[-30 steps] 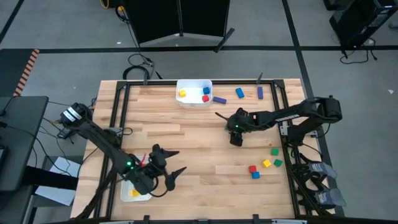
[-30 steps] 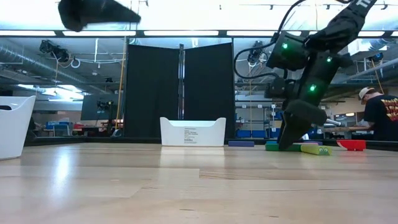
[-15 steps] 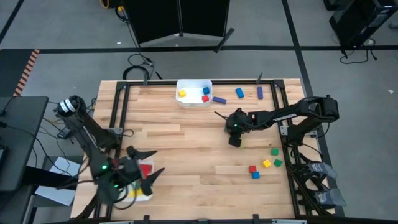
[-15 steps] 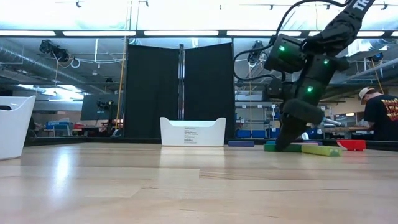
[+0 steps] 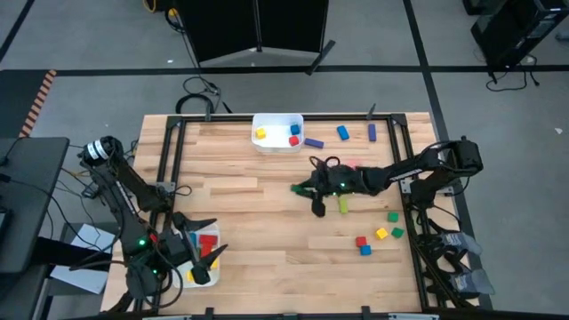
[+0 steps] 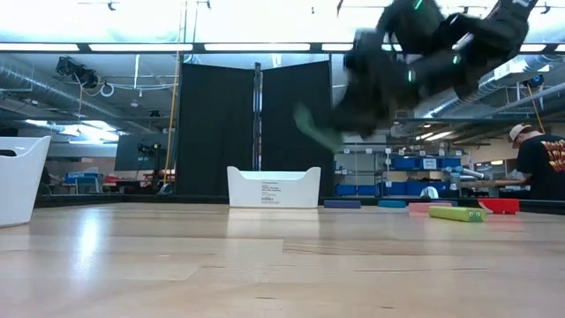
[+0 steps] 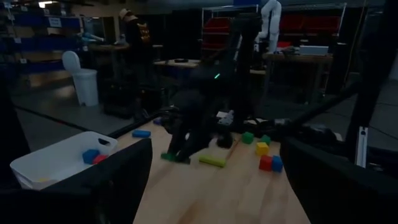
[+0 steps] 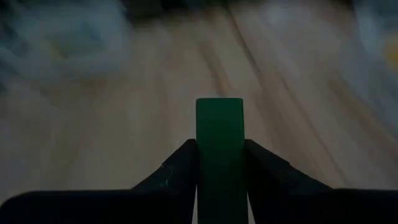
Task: Sort blocks by size
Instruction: Put the green rectangular block into the bottom white bin
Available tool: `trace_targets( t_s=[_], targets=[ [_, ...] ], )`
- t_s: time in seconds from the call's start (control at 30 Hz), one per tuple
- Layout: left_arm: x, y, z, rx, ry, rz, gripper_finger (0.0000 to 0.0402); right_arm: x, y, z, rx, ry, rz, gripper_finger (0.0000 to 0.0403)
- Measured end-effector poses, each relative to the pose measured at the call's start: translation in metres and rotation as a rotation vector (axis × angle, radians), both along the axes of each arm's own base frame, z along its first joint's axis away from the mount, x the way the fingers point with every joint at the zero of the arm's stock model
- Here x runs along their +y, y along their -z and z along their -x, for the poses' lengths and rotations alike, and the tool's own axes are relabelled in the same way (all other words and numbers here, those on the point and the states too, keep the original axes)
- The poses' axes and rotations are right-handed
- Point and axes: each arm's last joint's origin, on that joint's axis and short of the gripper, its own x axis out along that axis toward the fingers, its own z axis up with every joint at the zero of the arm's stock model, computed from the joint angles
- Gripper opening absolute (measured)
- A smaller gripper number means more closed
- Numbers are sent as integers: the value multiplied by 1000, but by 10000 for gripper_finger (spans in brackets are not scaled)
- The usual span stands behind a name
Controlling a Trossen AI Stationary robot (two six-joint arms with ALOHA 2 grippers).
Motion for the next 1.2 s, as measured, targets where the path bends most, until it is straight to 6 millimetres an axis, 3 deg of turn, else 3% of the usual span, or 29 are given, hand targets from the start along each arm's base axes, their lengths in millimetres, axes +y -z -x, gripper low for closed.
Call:
trace_targets(
  t_s=[0.17, 0.33, 0.5, 0.73, 0.97, 1.2],
  targets=[
    [1, 0, -1, 6, -6, -11, 362, 25, -26, -15, -260, -63, -2, 113],
    [4, 1, -7, 7, -30, -13, 362, 57, -36, -61, -311, -136, 11, 113],
    [5, -1, -9, -5, -38, 9, 362, 89, -30, -118, -350, -214, 31, 113],
    [5, -2, -9, -9, -36, 19, 362, 118, -12, -186, -417, -300, 13, 115],
    [5, -2, -9, -6, -36, 14, 362, 130, 2, -237, -504, -341, -23, 116],
    [4, -3, -9, -6, -37, 14, 362, 133, 27, -271, -540, -344, -74, 117]
  ],
)
